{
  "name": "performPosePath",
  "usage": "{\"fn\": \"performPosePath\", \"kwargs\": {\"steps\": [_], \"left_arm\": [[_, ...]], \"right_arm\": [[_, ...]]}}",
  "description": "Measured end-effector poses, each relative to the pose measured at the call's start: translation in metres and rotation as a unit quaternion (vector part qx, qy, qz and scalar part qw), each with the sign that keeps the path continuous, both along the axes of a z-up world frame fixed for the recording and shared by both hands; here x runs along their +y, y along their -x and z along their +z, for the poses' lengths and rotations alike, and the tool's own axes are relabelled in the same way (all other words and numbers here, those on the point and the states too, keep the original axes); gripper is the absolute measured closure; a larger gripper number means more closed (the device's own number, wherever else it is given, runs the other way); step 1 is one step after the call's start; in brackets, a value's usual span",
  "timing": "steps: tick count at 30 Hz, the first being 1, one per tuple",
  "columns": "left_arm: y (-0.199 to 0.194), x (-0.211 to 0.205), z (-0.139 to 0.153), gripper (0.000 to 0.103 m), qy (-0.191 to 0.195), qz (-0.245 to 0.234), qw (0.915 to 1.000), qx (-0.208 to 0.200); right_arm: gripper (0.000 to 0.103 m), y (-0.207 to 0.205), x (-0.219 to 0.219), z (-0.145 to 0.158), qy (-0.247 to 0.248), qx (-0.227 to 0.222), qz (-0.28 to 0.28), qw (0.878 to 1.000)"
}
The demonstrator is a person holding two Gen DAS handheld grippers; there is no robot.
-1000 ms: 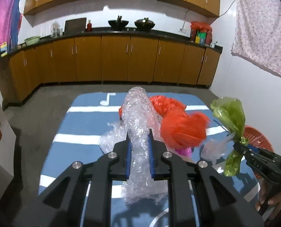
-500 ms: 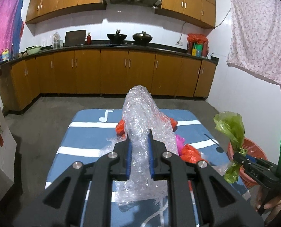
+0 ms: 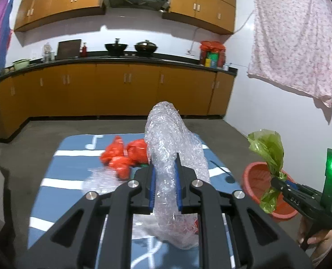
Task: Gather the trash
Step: 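Carry the bubble wrap in the left tool while the right tool carries the green bag over the basket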
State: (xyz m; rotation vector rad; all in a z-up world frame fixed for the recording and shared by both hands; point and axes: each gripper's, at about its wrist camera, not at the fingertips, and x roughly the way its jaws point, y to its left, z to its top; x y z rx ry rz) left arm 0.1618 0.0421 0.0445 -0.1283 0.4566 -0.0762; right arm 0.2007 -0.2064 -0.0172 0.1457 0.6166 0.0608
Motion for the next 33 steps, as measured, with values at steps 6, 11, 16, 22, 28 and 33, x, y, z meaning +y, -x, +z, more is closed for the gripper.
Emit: {"fn": "performPosePath", "kwargs": {"steps": [6,11,16,22,28,33], "left_arm": [[-0.010,-0.049,-0.004,0.088,0.003,-0.050,0.9988,0.002],[-0.019,-0.092,-0.011,0.088,0.002,-0.094,0.9955,0.007],[-0.026,-0.124,-0.023,0.088,0.002,-0.126,0.9919,0.016],[-0.032,-0.159,-0.039,0.088,-0.004,-0.157,0.9872,0.031],[-0.037,-0.181,-0.050,0.088,-0.004,-0.176,0.9838,0.036],[-0.041,-0.200,-0.059,0.088,-0.005,-0.193,0.9804,0.038]], "right_arm": [[0.079,0.009,-0.041,0.005,0.011,-0.009,-0.043,0.999],[0.079,0.016,-0.071,0.005,0.021,-0.009,-0.079,0.997],[0.079,0.019,-0.091,0.004,0.031,-0.006,-0.105,0.994],[0.079,0.022,-0.106,0.003,0.031,-0.005,-0.121,0.992],[0.079,0.020,-0.118,-0.002,0.023,-0.002,-0.133,0.991],[0.079,0.015,-0.130,-0.007,0.014,0.005,-0.150,0.989]]}}
